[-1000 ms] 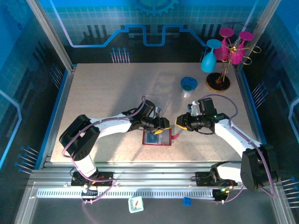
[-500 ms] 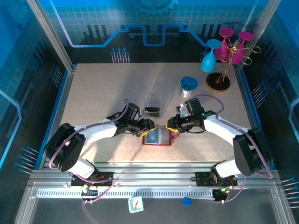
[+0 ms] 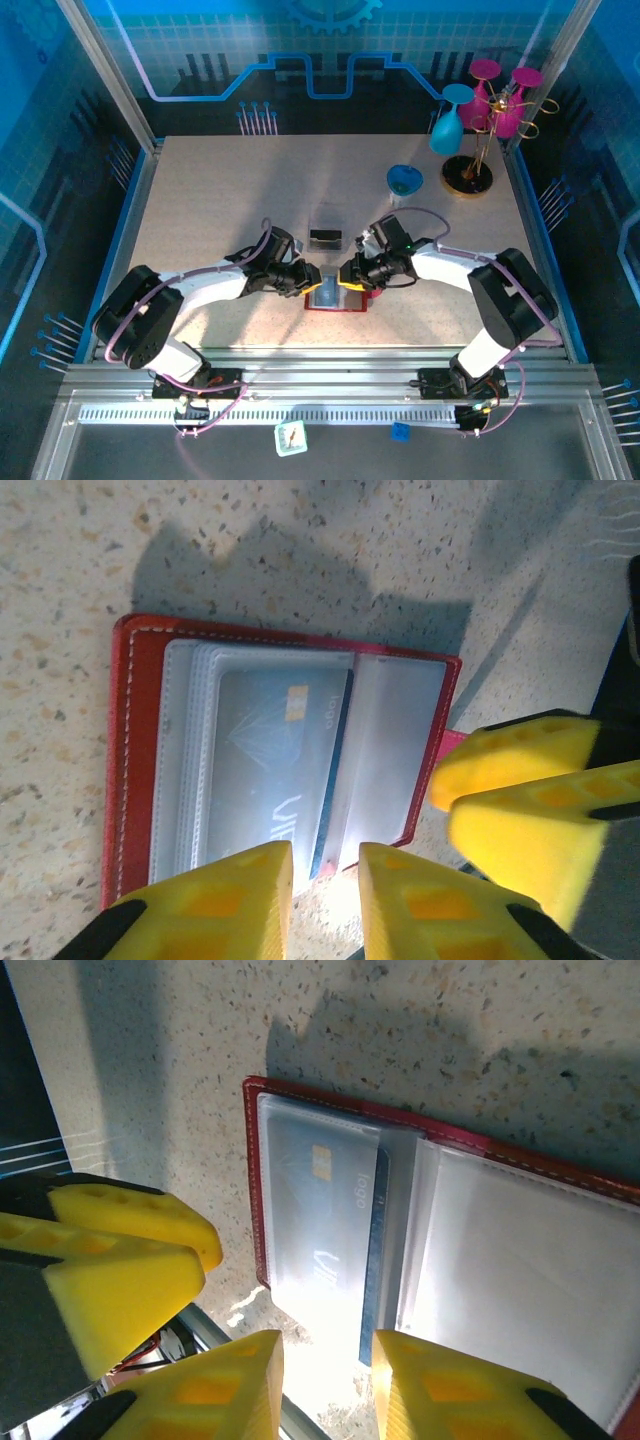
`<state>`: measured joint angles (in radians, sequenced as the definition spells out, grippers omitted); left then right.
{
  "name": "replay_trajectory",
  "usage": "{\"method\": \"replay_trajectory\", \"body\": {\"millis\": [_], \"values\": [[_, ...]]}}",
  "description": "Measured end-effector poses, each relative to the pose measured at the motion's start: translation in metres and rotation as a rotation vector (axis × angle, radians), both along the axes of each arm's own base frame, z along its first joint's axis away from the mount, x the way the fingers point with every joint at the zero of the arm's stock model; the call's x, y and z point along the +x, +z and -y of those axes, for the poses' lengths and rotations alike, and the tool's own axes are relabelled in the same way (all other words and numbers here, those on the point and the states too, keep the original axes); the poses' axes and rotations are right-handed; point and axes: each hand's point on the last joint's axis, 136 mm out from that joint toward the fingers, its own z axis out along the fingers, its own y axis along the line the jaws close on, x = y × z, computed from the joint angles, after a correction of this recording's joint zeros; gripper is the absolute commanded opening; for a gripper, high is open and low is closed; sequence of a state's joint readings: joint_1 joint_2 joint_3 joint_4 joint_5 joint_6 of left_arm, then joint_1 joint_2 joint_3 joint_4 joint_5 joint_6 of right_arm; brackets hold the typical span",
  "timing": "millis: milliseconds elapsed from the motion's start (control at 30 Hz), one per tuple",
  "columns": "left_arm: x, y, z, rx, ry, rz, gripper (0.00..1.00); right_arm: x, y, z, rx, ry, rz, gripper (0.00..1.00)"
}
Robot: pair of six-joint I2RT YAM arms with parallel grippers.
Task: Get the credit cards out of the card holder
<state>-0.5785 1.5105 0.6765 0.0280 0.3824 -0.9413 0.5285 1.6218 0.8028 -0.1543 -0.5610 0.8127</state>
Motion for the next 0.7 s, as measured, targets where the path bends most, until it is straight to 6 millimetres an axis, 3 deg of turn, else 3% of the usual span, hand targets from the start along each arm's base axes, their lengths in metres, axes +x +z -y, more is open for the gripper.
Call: {"method": "replay_trajectory", "body": {"millis": [267, 700], "values": [[0.001, -0.013, 0.002, 0.007, -0.004, -0.025, 0.12, 0.002, -0.009, -0.011, 0.020, 0.004, -0.010, 0.28], [0.001, -0.020, 0.003, 0.011, -0.005, -0.035, 0.12, 0.002, -0.020, -0.018, 0.030, 0.010, -0.033, 0.27]]}}
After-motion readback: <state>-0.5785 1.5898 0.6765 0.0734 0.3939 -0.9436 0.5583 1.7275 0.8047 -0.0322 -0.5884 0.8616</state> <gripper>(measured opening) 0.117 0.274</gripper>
